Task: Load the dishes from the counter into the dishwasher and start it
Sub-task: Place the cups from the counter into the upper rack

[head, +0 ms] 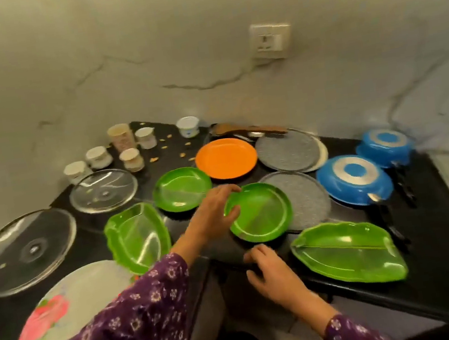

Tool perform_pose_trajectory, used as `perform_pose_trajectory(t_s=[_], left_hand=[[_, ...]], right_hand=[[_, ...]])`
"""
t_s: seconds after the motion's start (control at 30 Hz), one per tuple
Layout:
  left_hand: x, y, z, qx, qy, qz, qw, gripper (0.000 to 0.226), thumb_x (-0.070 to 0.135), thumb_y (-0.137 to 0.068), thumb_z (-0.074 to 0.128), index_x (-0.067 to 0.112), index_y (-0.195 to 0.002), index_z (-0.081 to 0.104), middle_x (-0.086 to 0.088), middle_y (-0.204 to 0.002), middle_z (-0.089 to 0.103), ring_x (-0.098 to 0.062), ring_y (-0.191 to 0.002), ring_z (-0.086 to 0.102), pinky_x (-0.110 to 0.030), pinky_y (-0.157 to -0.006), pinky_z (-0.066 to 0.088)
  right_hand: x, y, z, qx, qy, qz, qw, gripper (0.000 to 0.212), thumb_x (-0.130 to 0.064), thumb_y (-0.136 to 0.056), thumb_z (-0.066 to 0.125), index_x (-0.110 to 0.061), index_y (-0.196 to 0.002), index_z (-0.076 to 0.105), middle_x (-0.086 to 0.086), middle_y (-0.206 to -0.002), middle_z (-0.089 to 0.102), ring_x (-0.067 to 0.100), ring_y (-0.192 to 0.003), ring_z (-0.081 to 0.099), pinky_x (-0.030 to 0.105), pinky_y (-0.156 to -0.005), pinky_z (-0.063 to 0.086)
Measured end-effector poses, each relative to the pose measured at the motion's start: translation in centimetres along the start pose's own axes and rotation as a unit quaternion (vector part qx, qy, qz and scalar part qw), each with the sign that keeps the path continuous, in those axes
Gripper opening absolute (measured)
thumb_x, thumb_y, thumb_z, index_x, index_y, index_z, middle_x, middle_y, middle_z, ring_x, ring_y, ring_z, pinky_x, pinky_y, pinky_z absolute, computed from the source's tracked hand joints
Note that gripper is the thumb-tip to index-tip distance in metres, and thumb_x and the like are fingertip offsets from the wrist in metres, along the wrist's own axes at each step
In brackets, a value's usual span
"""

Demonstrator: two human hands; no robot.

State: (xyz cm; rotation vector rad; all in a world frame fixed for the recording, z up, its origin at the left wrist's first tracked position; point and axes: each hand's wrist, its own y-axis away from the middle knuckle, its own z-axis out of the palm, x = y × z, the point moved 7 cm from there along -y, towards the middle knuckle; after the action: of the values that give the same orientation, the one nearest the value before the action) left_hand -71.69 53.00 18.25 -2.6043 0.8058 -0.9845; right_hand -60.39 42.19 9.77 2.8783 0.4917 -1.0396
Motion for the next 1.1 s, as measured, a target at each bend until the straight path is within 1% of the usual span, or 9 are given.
perform_pose_trajectory(t_s=[0.07, 0.13, 0.23, 0.37, 0.47, 0.53, 0.67, 0.9, 1.1], left_hand=[[-3.9, 0.4, -3.5, 0.013, -0.026, -0.031, 0.999, 0.040, 0.026, -0.081, 0.057, 0.005, -0.116, 0.059, -0.011, -0.114, 0.061, -0.023, -0.109, 0.055, -0.024, -0.094, 0.036], [-8.0, 0.8, -6.6, 0.017, -0.056, -0.060, 0.996, 0.046, 0.033, -0.080, 0.053, 0.006, -0.117, 0.058, -0.011, -0.116, 0.060, -0.026, -0.110, 0.055, -0.027, -0.096, 0.036], [-13.5, 1.1, -10.5, 0.035, -0.080, -0.115, 0.990, 0.051, 0.036, -0.078, 0.052, 0.007, -0.120, 0.056, -0.010, -0.119, 0.057, -0.026, -0.113, 0.053, -0.030, -0.098, 0.036], [-20.1, 0.5, -13.7, 0.055, -0.095, -0.198, 0.974, 0.045, 0.019, -0.082, 0.065, 0.006, -0.123, 0.053, -0.012, -0.122, 0.055, -0.028, -0.115, 0.052, -0.035, -0.099, 0.037], [-24.7, -0.7, -14.3, 0.057, -0.092, -0.266, 0.958, 0.046, 0.021, -0.083, 0.065, 0.007, -0.123, 0.048, -0.013, -0.123, 0.050, -0.028, -0.116, 0.047, -0.039, -0.095, 0.040], [-27.2, -2.0, -14.0, 0.051, -0.087, -0.289, 0.952, 0.048, 0.021, -0.083, 0.065, 0.005, -0.124, 0.046, -0.015, -0.125, 0.047, -0.029, -0.117, 0.045, -0.038, -0.096, 0.038], [-32.3, -5.3, -13.7, 0.041, -0.095, -0.329, 0.939, 0.059, 0.023, -0.080, 0.067, 0.001, -0.129, 0.042, -0.019, -0.130, 0.044, -0.036, -0.120, 0.042, -0.041, -0.101, 0.036], [-38.0, -9.0, -12.7, 0.008, -0.111, -0.386, 0.916, 0.076, 0.034, -0.080, 0.070, 0.007, -0.139, 0.031, -0.022, -0.138, 0.031, -0.045, -0.125, 0.034, -0.049, -0.104, 0.032], [-40.7, -10.8, -11.4, -0.023, -0.122, -0.406, 0.906, 0.081, 0.035, -0.078, 0.075, 0.005, -0.139, 0.031, -0.023, -0.141, 0.031, -0.044, -0.126, 0.036, -0.051, -0.104, 0.036]], right_hand=[[-2.3, -4.4, 0.7, -0.007, 0.029, -0.014, 0.999, 0.028, -0.018, -0.083, 0.058, -0.008, -0.109, 0.056, 0.005, -0.110, 0.051, 0.017, -0.106, 0.049, 0.018, -0.094, 0.033], [-4.3, -8.8, 2.1, -0.031, 0.066, -0.018, 0.997, 0.030, -0.019, -0.084, 0.059, -0.005, -0.110, 0.054, 0.009, -0.112, 0.050, 0.023, -0.108, 0.048, 0.025, -0.095, 0.035], [-5.9, -14.4, 4.1, -0.091, 0.133, 0.021, 0.987, 0.035, -0.024, -0.087, 0.058, -0.003, -0.112, 0.048, 0.013, -0.118, 0.048, 0.029, -0.113, 0.045, 0.034, -0.093, 0.037], [-6.9, -19.3, 7.0, -0.210, 0.210, 0.066, 0.953, 0.035, -0.022, -0.088, 0.060, -0.003, -0.114, 0.048, 0.017, -0.121, 0.048, 0.033, -0.115, 0.047, 0.036, -0.089, 0.041], [-7.1, -21.2, 9.0, -0.258, 0.262, 0.081, 0.926, 0.032, -0.011, -0.086, 0.063, -0.004, -0.115, 0.050, 0.017, -0.122, 0.049, 0.037, -0.116, 0.048, 0.037, -0.089, 0.044], [-7.0, -22.0, 9.6, -0.253, 0.315, 0.069, 0.912, 0.039, -0.005, -0.086, 0.063, -0.001, -0.122, 0.049, 0.018, -0.124, 0.051, 0.035, -0.117, 0.049, 0.035, -0.094, 0.042], [-6.3, -22.7, 10.4, -0.224, 0.352, 0.055, 0.907, 0.040, -0.001, -0.083, 0.063, -0.002, -0.120, 0.048, 0.015, -0.120, 0.054, 0.028, -0.111, 0.053, 0.032, -0.094, 0.042], [-5.4, -22.6, 10.7, -0.230, 0.273, 0.093, 0.929, 0.043, 0.011, -0.076, 0.061, -0.001, -0.116, 0.051, 0.019, -0.117, 0.050, 0.035, -0.118, 0.042, 0.034, -0.079, 0.050], [-5.2, -22.6, 10.8, -0.241, 0.267, 0.109, 0.927, 0.044, 0.004, -0.078, 0.067, -0.002, -0.118, 0.050, 0.019, -0.124, 0.048, 0.037, -0.127, 0.034, 0.038, -0.086, 0.048]])
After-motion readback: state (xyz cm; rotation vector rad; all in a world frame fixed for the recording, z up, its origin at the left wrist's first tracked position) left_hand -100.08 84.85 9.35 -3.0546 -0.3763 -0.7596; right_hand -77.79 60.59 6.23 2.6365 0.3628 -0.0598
